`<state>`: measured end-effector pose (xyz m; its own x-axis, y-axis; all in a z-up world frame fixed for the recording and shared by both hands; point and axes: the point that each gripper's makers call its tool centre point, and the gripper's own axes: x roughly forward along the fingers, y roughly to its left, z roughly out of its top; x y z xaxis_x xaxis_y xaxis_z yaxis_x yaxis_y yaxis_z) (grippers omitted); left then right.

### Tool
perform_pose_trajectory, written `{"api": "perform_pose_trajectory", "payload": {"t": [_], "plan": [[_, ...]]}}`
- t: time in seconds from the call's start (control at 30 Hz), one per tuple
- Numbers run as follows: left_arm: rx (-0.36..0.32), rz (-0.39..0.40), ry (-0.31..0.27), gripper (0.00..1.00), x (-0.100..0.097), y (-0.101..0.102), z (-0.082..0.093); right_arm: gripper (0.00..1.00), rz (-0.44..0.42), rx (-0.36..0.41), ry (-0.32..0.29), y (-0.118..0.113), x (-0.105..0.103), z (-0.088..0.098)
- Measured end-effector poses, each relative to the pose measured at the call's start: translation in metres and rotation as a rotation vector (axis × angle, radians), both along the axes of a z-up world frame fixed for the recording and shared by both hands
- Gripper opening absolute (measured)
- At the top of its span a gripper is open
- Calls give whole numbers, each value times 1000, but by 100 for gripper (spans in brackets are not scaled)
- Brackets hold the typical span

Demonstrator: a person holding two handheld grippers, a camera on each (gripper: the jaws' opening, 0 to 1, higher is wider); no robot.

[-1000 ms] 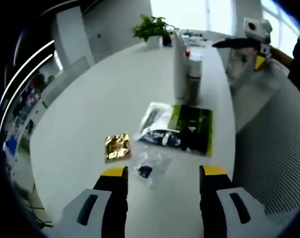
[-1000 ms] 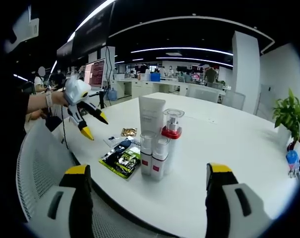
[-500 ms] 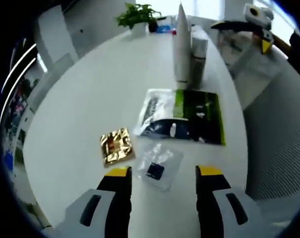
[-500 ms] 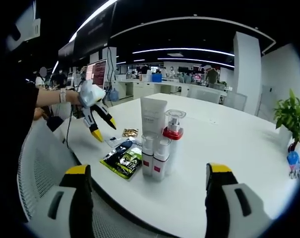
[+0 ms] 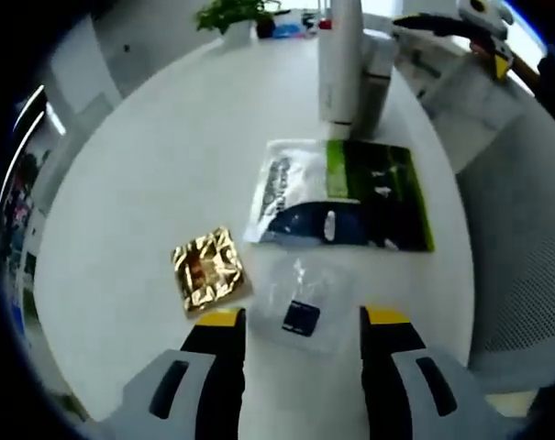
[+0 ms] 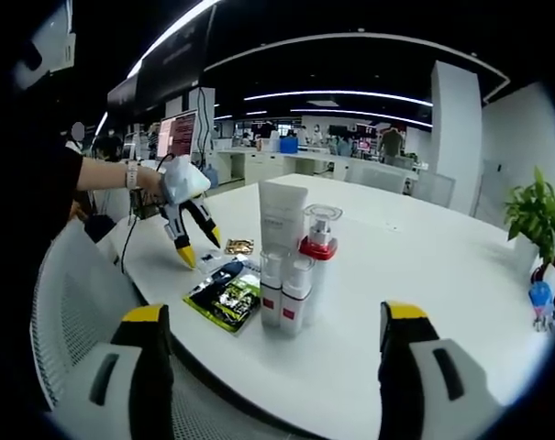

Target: Arrange the skincare products in the storage area until every visible bottle or jar stands upright without overlapping.

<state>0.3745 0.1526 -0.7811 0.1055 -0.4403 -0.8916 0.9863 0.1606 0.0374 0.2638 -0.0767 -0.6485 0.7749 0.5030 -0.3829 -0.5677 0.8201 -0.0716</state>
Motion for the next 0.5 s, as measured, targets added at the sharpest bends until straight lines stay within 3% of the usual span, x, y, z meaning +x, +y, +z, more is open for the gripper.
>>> {"api": "perform_pose_trajectory", "payload": {"t": [0.23, 0.5], "plan": [[21, -33, -2, 44, 3, -1, -2, 95, -3, 0, -2, -1, 0, 0], [28, -49, 40, 42, 2, -2, -4, 94, -2, 1, -2, 0, 0, 0]]}}
